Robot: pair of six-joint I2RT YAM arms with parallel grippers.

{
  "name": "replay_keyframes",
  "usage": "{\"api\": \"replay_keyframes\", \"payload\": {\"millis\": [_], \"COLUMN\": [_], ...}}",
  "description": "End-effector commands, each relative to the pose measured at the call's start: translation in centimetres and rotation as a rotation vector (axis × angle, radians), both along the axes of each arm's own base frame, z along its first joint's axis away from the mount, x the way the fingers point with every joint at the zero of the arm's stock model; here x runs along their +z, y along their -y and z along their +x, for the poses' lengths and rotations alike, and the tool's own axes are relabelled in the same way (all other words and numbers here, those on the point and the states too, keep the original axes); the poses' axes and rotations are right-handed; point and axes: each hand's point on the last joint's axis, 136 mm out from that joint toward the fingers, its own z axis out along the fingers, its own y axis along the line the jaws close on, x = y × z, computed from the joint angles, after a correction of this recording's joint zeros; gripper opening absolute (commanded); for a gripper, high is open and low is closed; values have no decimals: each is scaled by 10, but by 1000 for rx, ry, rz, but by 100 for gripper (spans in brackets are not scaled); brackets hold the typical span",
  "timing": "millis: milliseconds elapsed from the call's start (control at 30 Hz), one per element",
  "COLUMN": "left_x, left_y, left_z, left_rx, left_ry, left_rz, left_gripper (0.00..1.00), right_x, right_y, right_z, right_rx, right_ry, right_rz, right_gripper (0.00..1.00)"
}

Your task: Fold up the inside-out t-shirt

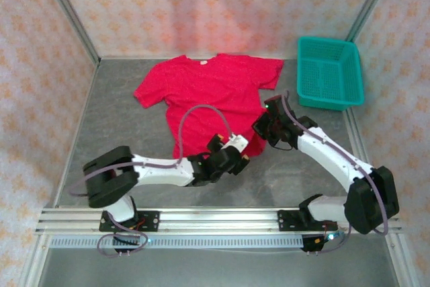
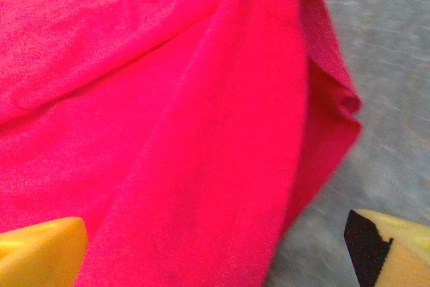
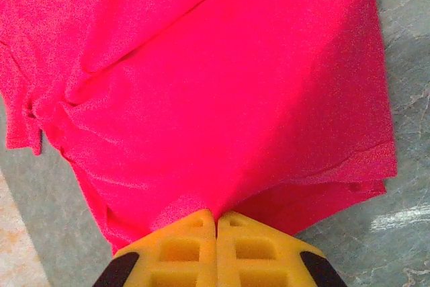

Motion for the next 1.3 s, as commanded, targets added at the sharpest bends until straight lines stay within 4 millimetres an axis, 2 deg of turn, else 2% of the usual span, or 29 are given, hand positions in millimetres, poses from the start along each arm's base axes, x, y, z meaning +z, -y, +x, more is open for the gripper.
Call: {"api": "replay_keyframes", "payload": {"millis": [0, 100, 167, 300, 400, 567, 700, 733, 767, 800, 833, 933, 1000, 1033, 1100, 1167, 1267], "left_x": [19, 9, 5, 6, 13, 26, 40, 45, 50, 55, 60, 73, 83, 94, 119, 151, 195], "left_y": [-3, -4, -14, -55, -90, -148, -187, -193, -198, -203, -208, -201, -189, -180, -152, -112, -60], "left_z": [29, 37, 43, 55, 63, 65, 62, 61, 60, 58, 56, 52, 51, 51, 49, 42, 23], "left_rx": [154, 189, 223, 316, 388, 513, 592, 600, 612, 640, 664, 655, 624, 596, 490, 346, 186], "left_ry": [159, 172, 166, 131, 102, 83, 76, 76, 77, 83, 78, 27, -20, -44, -77, -98, -114], "left_rz": [10, 55, 85, 107, 93, 88, 55, 37, 14, -8, -34, -122, -172, -204, -259, -303, -325], "left_gripper": [100, 100, 99, 96, 88, 56, 37, 28, 10, 0, 0, 0, 0, 0, 0, 0, 0], "right_x": [13, 16, 17, 34, 45, 53, 54, 56, 57, 58, 60, 65, 72, 79, 98, 119, 142], "right_y": [3, 10, 16, 32, 44, 62, 72, 75, 76, 77, 78, 77, 79, 83, 94, 111, 141], "right_z": [-2, -5, -7, -11, -14, -15, -12, -11, -10, -9, -7, -1, 5, 7, 11, 15, 16], "right_rx": [-7, -16, -26, -56, -75, -99, -119, -123, -125, -125, -126, -117, -108, -107, -114, -135, -178], "right_ry": [23, 24, 24, 65, 87, 98, 103, 107, 112, 115, 120, 136, 150, 162, 195, 225, 235], "right_rz": [34, 36, 37, 46, 49, 37, 33, 29, 27, 22, 18, 10, -11, -35, -93, -147, -209], "right_gripper": [0, 0, 0, 0, 0, 0, 0, 0, 0, 0, 0, 0, 0, 0, 0, 0, 0]}}
